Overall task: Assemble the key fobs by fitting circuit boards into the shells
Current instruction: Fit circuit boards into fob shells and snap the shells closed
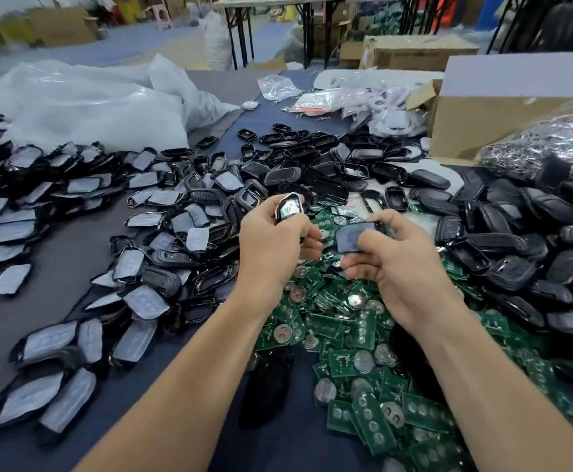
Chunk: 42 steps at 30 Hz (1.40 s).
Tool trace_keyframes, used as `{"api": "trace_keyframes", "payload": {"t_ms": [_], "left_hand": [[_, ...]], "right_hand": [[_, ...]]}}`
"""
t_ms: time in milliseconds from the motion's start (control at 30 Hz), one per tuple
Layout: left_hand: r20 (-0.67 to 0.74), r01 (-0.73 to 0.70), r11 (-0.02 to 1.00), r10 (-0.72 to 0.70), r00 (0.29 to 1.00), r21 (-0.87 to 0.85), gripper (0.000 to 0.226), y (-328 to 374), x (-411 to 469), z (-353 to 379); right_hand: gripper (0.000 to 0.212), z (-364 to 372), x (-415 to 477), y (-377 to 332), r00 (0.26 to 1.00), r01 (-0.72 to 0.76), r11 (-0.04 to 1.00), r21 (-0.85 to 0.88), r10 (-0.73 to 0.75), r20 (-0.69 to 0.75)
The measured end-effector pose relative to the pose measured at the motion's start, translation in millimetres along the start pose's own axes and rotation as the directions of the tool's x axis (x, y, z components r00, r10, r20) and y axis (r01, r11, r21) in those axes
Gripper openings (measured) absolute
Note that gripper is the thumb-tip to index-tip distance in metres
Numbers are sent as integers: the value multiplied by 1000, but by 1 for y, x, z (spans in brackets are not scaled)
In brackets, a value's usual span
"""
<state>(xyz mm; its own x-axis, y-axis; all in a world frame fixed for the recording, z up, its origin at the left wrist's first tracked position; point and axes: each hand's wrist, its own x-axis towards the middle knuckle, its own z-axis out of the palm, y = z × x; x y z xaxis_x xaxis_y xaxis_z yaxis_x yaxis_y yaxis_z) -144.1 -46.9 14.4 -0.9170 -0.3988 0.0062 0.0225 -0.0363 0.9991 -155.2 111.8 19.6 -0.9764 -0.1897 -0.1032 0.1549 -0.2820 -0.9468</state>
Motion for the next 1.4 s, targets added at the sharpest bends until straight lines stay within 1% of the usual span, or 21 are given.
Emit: {"api": "trace_keyframes", "payload": {"t_ms": [67, 167, 233, 300, 333, 367, 467, 567, 667, 733, 800, 900, 1000, 1033, 1100, 1167, 1200, 1267, 1300, 1367, 1400], "left_hand": [[23, 11, 1000, -11, 1000, 7, 23, 0, 0, 2], [93, 28, 999, -30, 995, 20, 20, 1, -4, 5], [128, 27, 996, -38, 991, 84, 14, 0, -6, 7], [123, 10, 984, -33, 992, 178, 3, 0, -8, 8], [110, 3, 978, -26, 994, 207, 12, -2, -8, 8], [104, -1, 978, -21, 994, 209, 17, -3, -8, 8], [125, -56, 983, 34, 992, 175, 19, -2, -9, 11], [150, -123, 973, 94, 984, 196, 14, -1, -10, 13], [143, -131, 972, 104, 984, 194, 10, -3, -8, 12], [138, -116, 981, 95, 986, 154, 8, -2, -4, 7], [152, -112, 984, 90, 984, 141, 5, -1, 0, 2], [195, -98, 988, 72, 978, 124, 6, 0, 4, -4], [271, -95, 989, 63, 961, 110, 10, 2, 3, -4], [293, -83, 992, 52, 955, 95, 11, 1, 3, -4], [344, -71, 994, 38, 938, 84, 13, 0, 2, -3], [385, -62, 994, 22, 923, 92, 9, 0, 0, 0], [388, -45, 995, 9, 922, 85, 14, 1, 0, 1], [377, 22, 999, -39, 925, 50, 36, 1, 0, 1], [374, 66, 997, -73, 924, 31, 43, 1, 1, 0], [360, 139, 990, -115, 926, -39, 39, 1, 2, -1], [333, 150, 985, -115, 936, -80, 37, 0, 2, 0]], "right_hand": [[24, 1, 1, 0, 1000, 11, 1000, 10, -11, -14], [24, 3, 0, 2, 999, 33, 999, 13, -32, -37], [25, 3, -1, 4, 998, 50, 999, 9, -49, -45], [25, 2, -2, 5, 997, 58, 998, 27, -57, -52], [24, 1, -1, 5, 997, 60, 998, 36, -58, -55], [23, 1, -1, 6, 997, 59, 997, 43, -56, -61], [23, 1, 0, 7, 996, 55, 997, 49, -51, -68], [24, 2, 1, 8, 996, 68, 997, 18, -67, -56], [26, 0, -1, 8, 998, 58, 998, 5, -58, -22], [25, -1, -2, 6, 999, 39, 999, 2, -39, 18], [21, -2, -4, 2, 998, 4, 1000, 5, -4, 61], [20, -9, -6, -2, 988, -106, 991, 78, 96, 120], [9, -16, -8, -6, 950, -243, 958, 150, 204, 237], [13, -17, -8, -7, 932, -281, 944, 170, 227, 281], [27, -21, -7, -6, 896, -341, 920, 195, 255, 364], [40, -23, -6, -6, 876, -360, 909, 210, 252, 410], [48, -23, -5, -6, 873, -366, 902, 227, 249, 418], [61, -23, -4, -7, 883, -379, 877, 294, 249, 398], [63, -23, -4, -7, 894, -373, 866, 332, 240, 379], [55, -23, -4, -7, 921, -327, 869, 371, 205, 330], [50, -22, -4, -7, 934, -298, 882, 365, 189, 304]]}}
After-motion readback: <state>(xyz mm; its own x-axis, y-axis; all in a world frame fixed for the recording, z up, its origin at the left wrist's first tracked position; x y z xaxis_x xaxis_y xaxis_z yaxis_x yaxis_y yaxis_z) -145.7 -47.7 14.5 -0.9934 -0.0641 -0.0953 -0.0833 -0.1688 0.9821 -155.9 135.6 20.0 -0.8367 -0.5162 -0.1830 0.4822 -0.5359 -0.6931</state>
